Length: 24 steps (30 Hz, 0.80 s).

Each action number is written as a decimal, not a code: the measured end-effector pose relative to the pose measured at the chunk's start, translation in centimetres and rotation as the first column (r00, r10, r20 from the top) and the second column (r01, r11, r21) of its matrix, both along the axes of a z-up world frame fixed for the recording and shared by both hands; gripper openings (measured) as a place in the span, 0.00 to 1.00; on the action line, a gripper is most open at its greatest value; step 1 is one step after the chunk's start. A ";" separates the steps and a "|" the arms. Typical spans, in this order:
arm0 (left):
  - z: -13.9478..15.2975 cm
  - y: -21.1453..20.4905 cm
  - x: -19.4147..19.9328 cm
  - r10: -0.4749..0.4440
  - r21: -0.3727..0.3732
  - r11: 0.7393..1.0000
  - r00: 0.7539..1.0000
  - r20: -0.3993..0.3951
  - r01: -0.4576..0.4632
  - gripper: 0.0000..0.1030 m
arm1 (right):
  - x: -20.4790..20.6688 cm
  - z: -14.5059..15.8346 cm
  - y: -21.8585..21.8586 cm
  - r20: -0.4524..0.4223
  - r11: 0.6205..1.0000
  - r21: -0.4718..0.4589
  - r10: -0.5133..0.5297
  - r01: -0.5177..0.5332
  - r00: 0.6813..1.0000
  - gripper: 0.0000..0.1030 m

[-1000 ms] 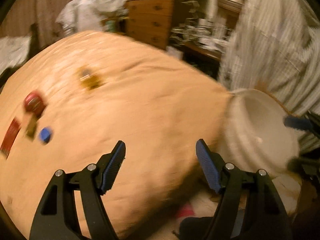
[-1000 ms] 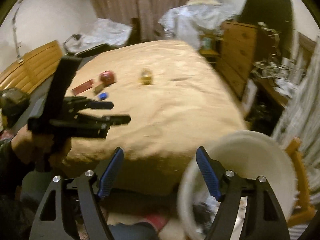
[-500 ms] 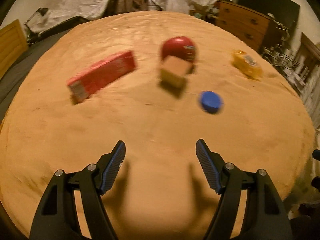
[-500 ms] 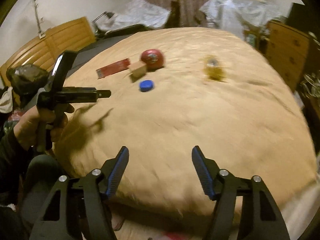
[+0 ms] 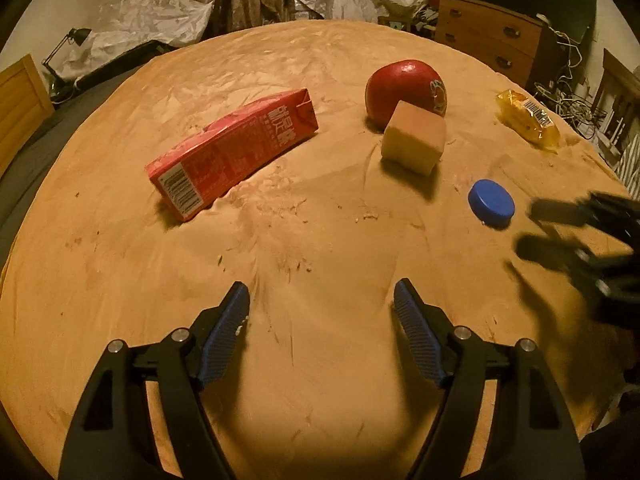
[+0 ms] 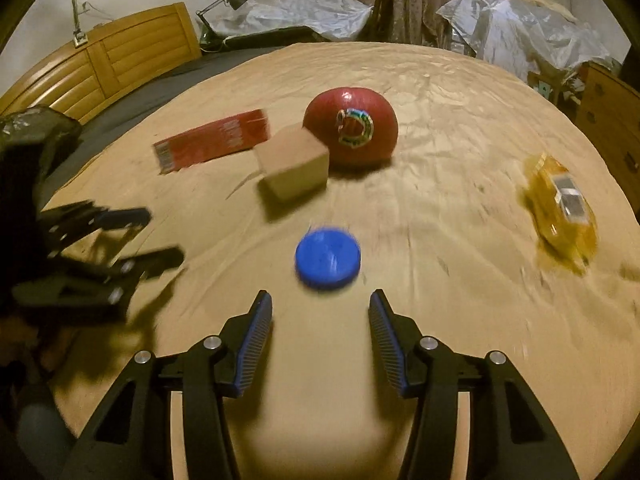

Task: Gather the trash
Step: 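Grasp the blue bottle cap with the right gripper while the left gripper grasps the beige sponge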

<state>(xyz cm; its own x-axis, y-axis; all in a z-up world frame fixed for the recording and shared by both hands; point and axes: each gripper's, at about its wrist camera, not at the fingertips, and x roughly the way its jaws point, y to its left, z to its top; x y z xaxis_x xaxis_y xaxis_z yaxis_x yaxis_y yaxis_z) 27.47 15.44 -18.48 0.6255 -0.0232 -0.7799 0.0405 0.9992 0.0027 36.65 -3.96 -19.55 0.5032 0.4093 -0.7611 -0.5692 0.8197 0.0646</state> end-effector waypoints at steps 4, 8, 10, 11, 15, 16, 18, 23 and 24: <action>0.0 -0.1 0.6 -0.010 0.005 1.000 1.000 0.013 0.010 0.75 | 1.8 -0.7 1.4 0.000 1.000 -0.018 0.013 -0.013 1.000 0.52; 0.1 -0.4 1.4 -0.013 0.004 1.000 1.000 0.026 0.013 0.76 | 2.4 -1.1 1.8 0.021 0.999 -0.036 0.017 -0.016 1.000 0.41; 0.3 -0.8 2.0 -0.021 0.004 1.000 0.999 0.035 0.021 0.76 | 2.3 -1.1 1.5 0.016 1.000 -0.026 0.012 -0.011 1.000 0.40; 0.4 -1.0 2.3 -0.028 0.003 1.000 0.999 0.047 0.028 0.76 | 2.2 -1.0 1.0 0.012 1.000 -0.022 0.011 -0.011 1.000 0.40; 1.0 -2.5 3.6 -0.070 -0.010 0.997 0.994 0.081 0.071 0.77 | 0.6 -0.5 -1.6 0.005 1.000 -0.007 -0.009 0.009 1.000 0.40; 1.1 -2.9 3.9 -0.083 -0.012 0.996 0.993 0.088 0.085 0.77 | 0.1 -0.5 -2.5 0.003 1.000 -0.014 -0.021 0.021 1.000 0.40; 1.3 -4.0 4.4 -0.113 -0.006 0.993 0.988 0.108 0.115 0.79 | -0.7 -0.5 -4.1 0.001 0.999 -0.022 -0.038 0.038 0.999 0.40; 1.6 -6.3 5.9 -0.170 0.006 0.985 0.976 0.133 0.171 0.83 | -2.4 -0.5 -7.6 0.000 0.996 -0.024 -0.084 0.084 0.996 0.40; 1.6 -6.6 6.4 -0.171 0.008 0.985 0.976 0.133 0.172 0.83 | -2.6 -0.4 -7.9 0.004 0.996 -0.025 -0.088 0.088 0.996 0.40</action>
<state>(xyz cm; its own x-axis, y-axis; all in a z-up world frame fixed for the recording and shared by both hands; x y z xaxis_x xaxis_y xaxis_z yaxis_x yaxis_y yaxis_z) 33.89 8.84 -16.88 0.7098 -0.1417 -0.6900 0.2108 0.9774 0.0161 34.01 -11.87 -19.99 0.5389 0.3436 -0.7691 -0.4946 0.8681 0.0413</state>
